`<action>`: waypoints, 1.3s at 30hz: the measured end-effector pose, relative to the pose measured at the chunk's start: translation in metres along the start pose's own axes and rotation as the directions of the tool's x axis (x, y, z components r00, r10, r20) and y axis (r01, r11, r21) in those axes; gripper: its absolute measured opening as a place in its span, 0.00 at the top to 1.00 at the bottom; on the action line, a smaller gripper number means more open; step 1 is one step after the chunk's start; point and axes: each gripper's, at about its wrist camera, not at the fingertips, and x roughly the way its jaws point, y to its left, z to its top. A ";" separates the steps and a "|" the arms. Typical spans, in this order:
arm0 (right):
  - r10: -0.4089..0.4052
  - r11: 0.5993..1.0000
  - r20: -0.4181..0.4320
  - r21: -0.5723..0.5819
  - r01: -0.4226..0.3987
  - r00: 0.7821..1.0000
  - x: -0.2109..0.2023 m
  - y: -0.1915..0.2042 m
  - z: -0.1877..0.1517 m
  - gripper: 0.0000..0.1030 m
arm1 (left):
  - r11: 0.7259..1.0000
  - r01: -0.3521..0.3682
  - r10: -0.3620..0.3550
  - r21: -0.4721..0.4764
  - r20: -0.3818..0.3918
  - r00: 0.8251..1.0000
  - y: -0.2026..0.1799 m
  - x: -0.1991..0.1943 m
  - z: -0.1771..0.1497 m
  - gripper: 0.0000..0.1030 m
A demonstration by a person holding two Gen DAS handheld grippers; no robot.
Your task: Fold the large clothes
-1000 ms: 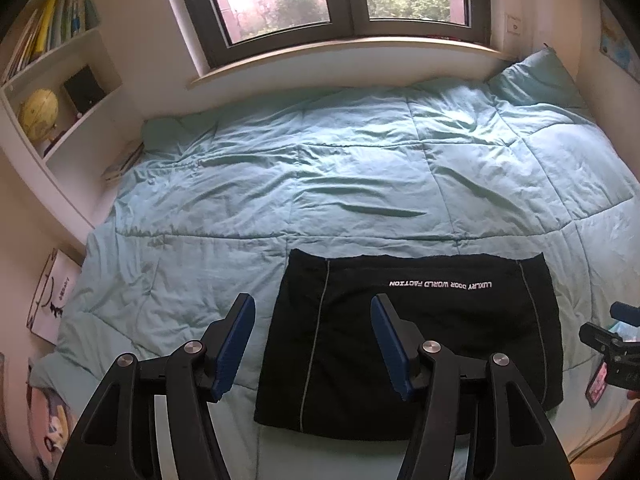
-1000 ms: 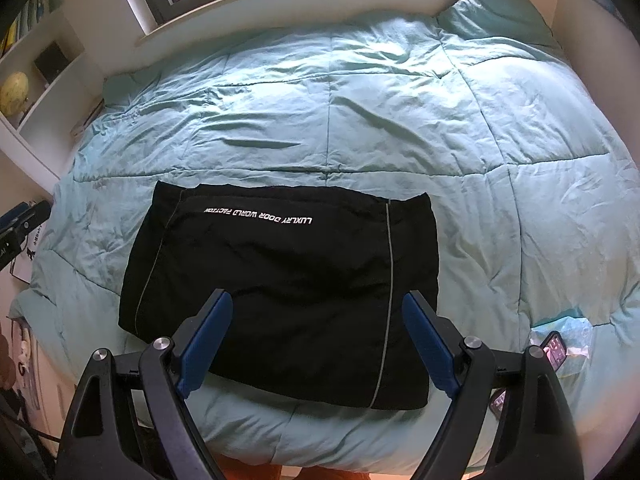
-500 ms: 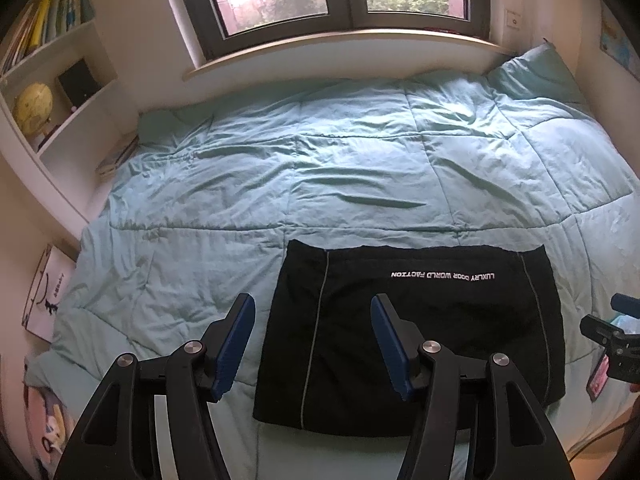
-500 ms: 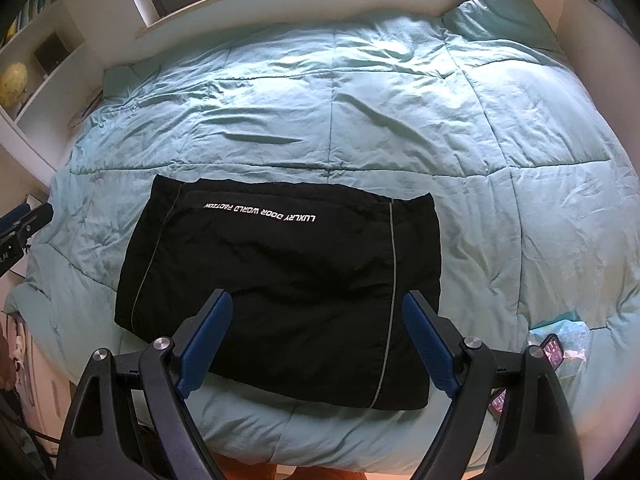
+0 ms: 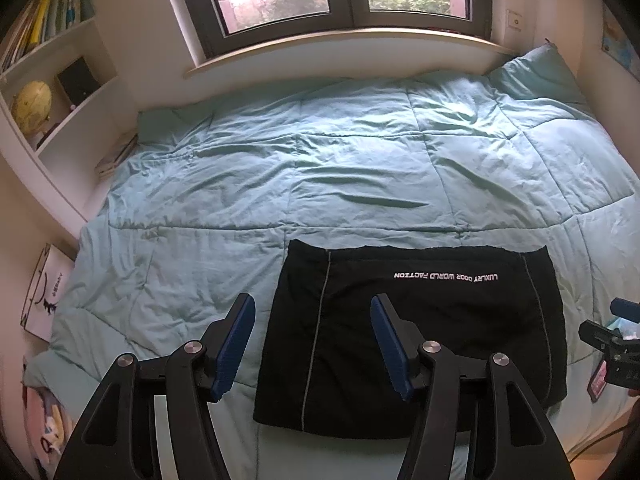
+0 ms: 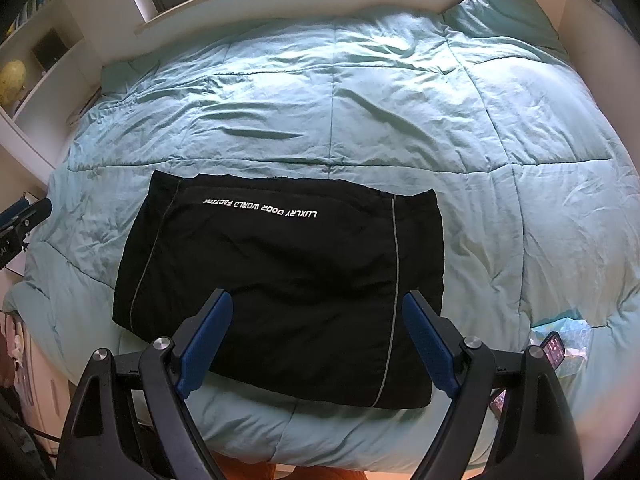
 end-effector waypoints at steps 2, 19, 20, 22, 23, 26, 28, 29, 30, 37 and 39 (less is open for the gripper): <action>0.001 1.000 -0.005 0.002 -0.001 1.000 0.002 0.000 0.000 0.14 | 1.000 0.012 -0.012 0.001 -0.001 1.000 0.000 0.000 0.000 0.40; 0.023 1.000 -0.030 -0.014 -0.024 0.999 0.013 0.011 0.004 0.14 | 1.000 0.002 -0.002 0.002 0.002 1.000 0.004 0.002 0.001 0.40; 0.025 1.000 -0.030 -0.016 -0.025 0.999 0.014 0.012 0.005 0.14 | 1.000 0.001 0.000 -0.003 0.003 1.000 0.005 0.002 0.002 0.40; 0.025 0.999 -0.031 -0.022 -0.026 0.999 0.015 0.016 0.006 0.14 | 1.000 -0.017 0.017 -0.008 0.005 1.000 0.007 0.002 0.002 0.40; 0.024 0.999 -0.032 -0.026 -0.025 0.999 0.015 0.017 0.006 0.14 | 1.000 -0.029 0.029 -0.010 0.008 1.000 0.008 0.002 0.002 0.40; 0.023 0.999 -0.035 -0.032 -0.025 0.999 0.017 0.021 0.007 0.14 | 0.997 -0.071 0.072 -0.007 0.018 0.997 0.011 0.002 0.002 0.40; 0.022 0.999 -0.037 -0.037 -0.023 0.999 0.018 0.023 0.007 0.14 | 0.997 -0.070 0.070 -0.011 0.017 0.997 0.014 0.003 0.001 0.40; 0.021 0.999 -0.037 -0.039 -0.023 0.999 0.018 0.025 0.007 0.14 | 0.998 -0.063 0.064 -0.016 0.015 0.998 0.017 0.004 0.002 0.40; 0.021 0.999 -0.038 -0.040 -0.023 0.999 0.018 0.026 0.007 0.14 | 0.998 -0.058 0.059 -0.023 0.014 0.998 0.018 0.004 0.002 0.40; 0.020 0.999 -0.045 -0.046 -0.022 0.999 0.022 0.033 0.008 0.14 | 0.996 -0.073 0.074 -0.046 0.015 0.997 0.028 0.007 0.003 0.40; 0.016 0.999 -0.044 -0.048 -0.018 0.999 0.023 0.035 0.008 0.14 | 0.996 -0.070 0.070 -0.061 0.006 0.998 0.032 0.009 0.004 0.40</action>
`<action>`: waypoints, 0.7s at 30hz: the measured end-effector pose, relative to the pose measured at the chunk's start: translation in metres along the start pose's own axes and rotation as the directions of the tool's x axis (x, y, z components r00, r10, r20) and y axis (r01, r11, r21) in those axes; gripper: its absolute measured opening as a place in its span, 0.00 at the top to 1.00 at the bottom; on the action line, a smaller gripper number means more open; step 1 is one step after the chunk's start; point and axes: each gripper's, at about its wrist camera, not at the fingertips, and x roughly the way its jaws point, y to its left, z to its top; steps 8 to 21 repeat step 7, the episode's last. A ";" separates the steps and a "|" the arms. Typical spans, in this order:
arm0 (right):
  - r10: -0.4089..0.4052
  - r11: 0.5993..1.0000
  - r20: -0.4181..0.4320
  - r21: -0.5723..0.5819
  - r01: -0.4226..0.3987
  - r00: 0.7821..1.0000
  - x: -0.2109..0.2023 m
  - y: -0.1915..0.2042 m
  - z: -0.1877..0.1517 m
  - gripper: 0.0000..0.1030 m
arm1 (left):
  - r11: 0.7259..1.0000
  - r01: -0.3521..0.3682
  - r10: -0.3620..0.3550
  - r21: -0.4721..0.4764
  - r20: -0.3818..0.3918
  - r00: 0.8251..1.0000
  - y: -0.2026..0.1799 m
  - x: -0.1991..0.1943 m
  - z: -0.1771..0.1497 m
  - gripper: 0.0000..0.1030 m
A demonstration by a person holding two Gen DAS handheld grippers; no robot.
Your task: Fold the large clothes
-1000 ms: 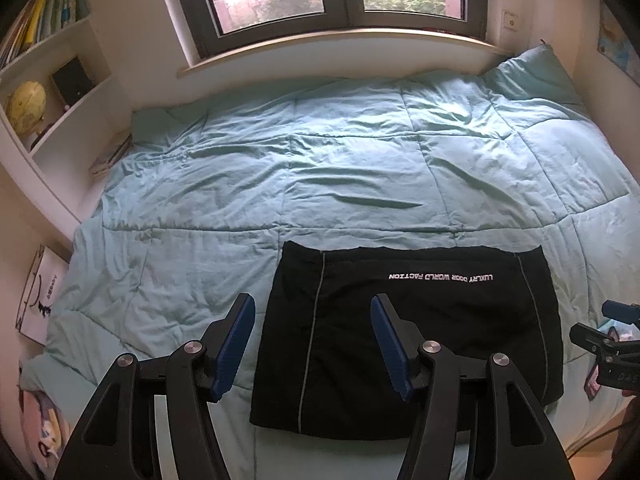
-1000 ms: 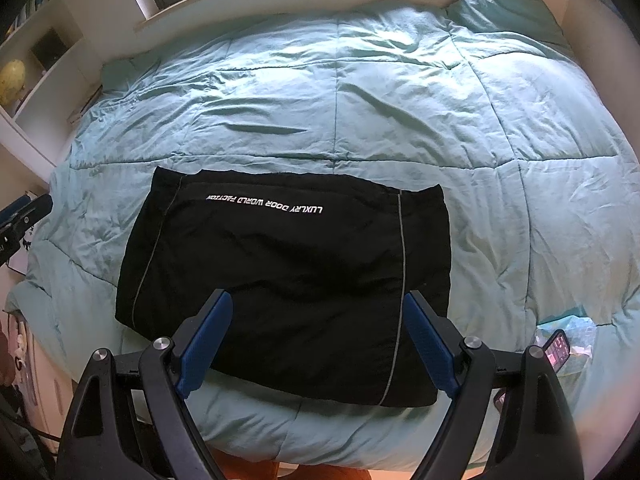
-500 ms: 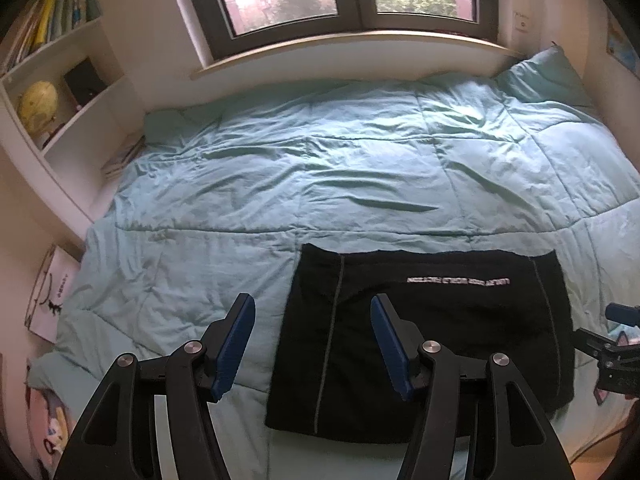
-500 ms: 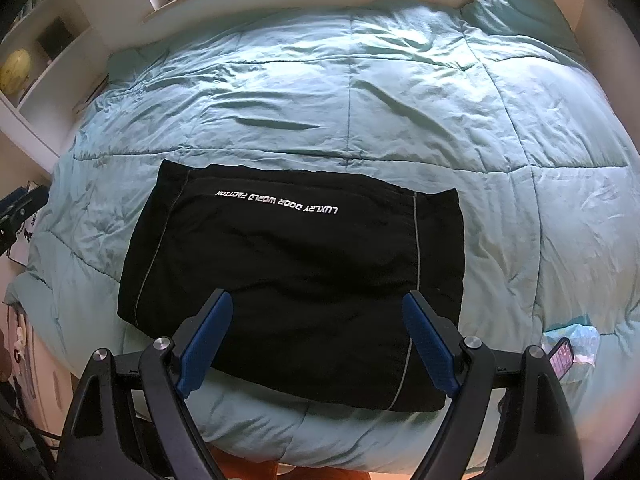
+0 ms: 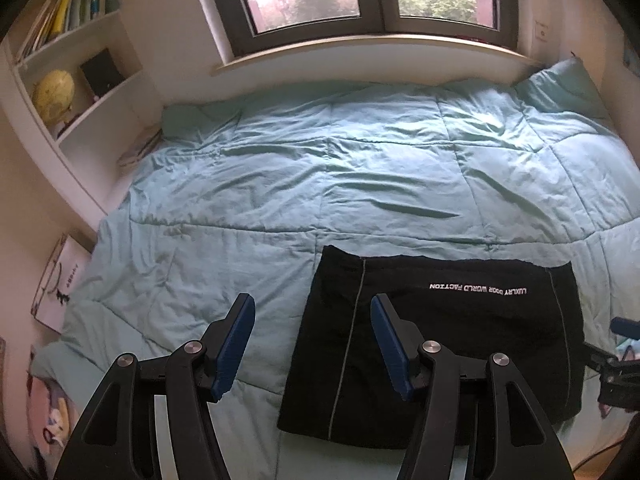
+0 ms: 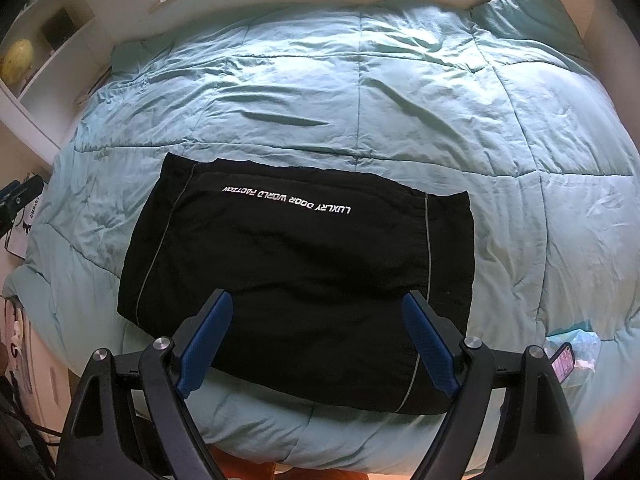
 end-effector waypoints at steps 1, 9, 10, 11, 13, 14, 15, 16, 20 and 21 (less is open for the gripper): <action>-0.003 1.000 0.000 -0.002 0.003 1.000 0.000 0.001 0.000 0.14 | 1.000 0.003 -0.003 -0.006 -0.001 1.000 0.002 0.001 0.000 0.40; -0.009 1.000 -0.004 0.004 0.009 1.000 0.003 0.003 0.000 0.14 | 0.999 0.035 -0.033 -0.031 0.043 0.999 0.014 0.001 0.000 0.40; -0.009 1.000 -0.004 0.004 0.009 1.000 0.003 0.003 0.000 0.14 | 0.999 0.035 -0.033 -0.031 0.043 0.999 0.014 0.001 0.000 0.40; -0.009 1.000 -0.004 0.004 0.009 1.000 0.003 0.003 0.000 0.14 | 0.999 0.035 -0.033 -0.031 0.043 0.999 0.014 0.001 0.000 0.40; -0.009 1.000 -0.004 0.004 0.009 1.000 0.003 0.003 0.000 0.14 | 0.999 0.035 -0.033 -0.031 0.043 0.999 0.014 0.001 0.000 0.40; -0.009 1.000 -0.004 0.004 0.009 1.000 0.003 0.003 0.000 0.14 | 0.999 0.035 -0.033 -0.031 0.043 0.999 0.014 0.001 0.000 0.40; -0.009 1.000 -0.004 0.004 0.009 1.000 0.003 0.003 0.000 0.14 | 0.999 0.035 -0.033 -0.031 0.043 0.999 0.014 0.001 0.000 0.40; -0.009 1.000 -0.004 0.004 0.009 1.000 0.003 0.003 0.000 0.14 | 0.999 0.035 -0.033 -0.031 0.043 0.999 0.014 0.001 0.000 0.40; -0.009 1.000 -0.004 0.004 0.009 1.000 0.003 0.003 0.000 0.14 | 0.999 0.035 -0.033 -0.031 0.043 0.999 0.014 0.001 0.000 0.40; -0.009 1.000 -0.004 0.004 0.009 1.000 0.003 0.003 0.000 0.14 | 0.999 0.035 -0.033 -0.031 0.043 0.999 0.014 0.001 0.000 0.40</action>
